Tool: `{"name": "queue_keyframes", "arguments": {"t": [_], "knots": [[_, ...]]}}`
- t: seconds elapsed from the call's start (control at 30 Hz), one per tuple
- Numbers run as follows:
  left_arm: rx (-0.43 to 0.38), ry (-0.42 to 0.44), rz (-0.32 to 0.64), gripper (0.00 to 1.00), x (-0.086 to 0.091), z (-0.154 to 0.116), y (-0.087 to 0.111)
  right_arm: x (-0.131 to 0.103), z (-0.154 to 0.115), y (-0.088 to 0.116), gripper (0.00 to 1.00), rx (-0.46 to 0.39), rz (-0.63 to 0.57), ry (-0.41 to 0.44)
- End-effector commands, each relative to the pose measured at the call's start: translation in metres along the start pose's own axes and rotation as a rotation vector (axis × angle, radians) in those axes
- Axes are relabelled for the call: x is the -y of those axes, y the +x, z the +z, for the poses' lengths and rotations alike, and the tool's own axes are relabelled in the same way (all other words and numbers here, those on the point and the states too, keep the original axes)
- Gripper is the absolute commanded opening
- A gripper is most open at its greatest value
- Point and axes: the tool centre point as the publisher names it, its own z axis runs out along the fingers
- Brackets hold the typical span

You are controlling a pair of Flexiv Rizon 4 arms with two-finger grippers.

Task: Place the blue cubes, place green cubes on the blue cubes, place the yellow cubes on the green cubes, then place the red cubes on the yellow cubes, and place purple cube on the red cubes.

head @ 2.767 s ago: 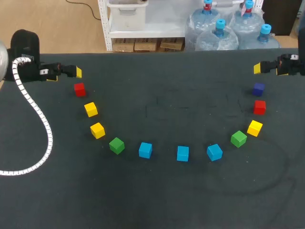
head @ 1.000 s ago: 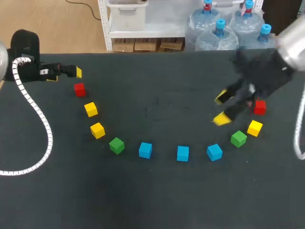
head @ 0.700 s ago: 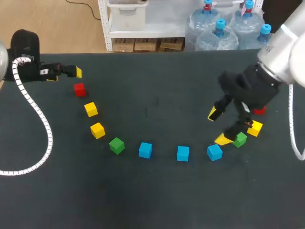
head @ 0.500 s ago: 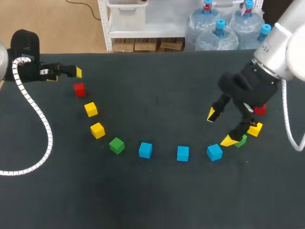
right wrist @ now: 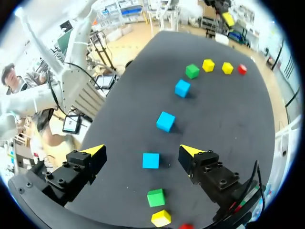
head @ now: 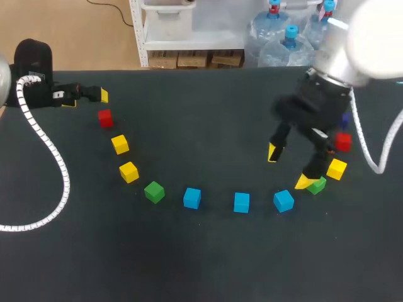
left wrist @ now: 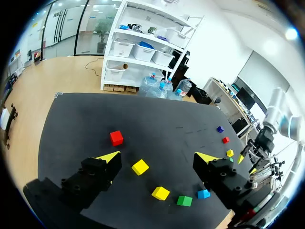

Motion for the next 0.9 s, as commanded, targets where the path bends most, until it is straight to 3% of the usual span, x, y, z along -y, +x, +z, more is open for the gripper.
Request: {"name": "queue_keyframes", "arguments": {"t": [0.03, 0.2, 0.37, 0.6, 0.7, 0.9], "knots": [[0.005, 0.008, 0.001, 1.00, -0.002, 0.000, 0.001, -0.016, 0.009, -0.003, 1.00, -0.182, 0.098, 0.077], [0.005, 0.008, 0.001, 1.00, -0.002, 0.000, 0.001, -0.034, 0.014, 0.026, 1.00, -0.209, 0.142, 0.116], [0.005, 0.008, 0.001, 1.00, -0.002, 0.000, 0.001, -0.041, 0.024, 0.046, 1.00, -0.208, 0.052, 0.142], [0.005, 0.008, 0.001, 1.00, -0.002, 0.000, 0.001, -0.012, 0.041, 0.043, 1.00, -0.186, -0.013, 0.162], [0.005, 0.008, 0.001, 1.00, -0.002, 0.000, 0.001, -0.003, 0.044, 0.030, 1.00, -0.225, -0.031, 0.151], [0.005, 0.008, 0.001, 1.00, -0.002, 0.000, 0.001, -0.006, 0.053, 0.027, 1.00, -0.247, 0.024, 0.141]]}}
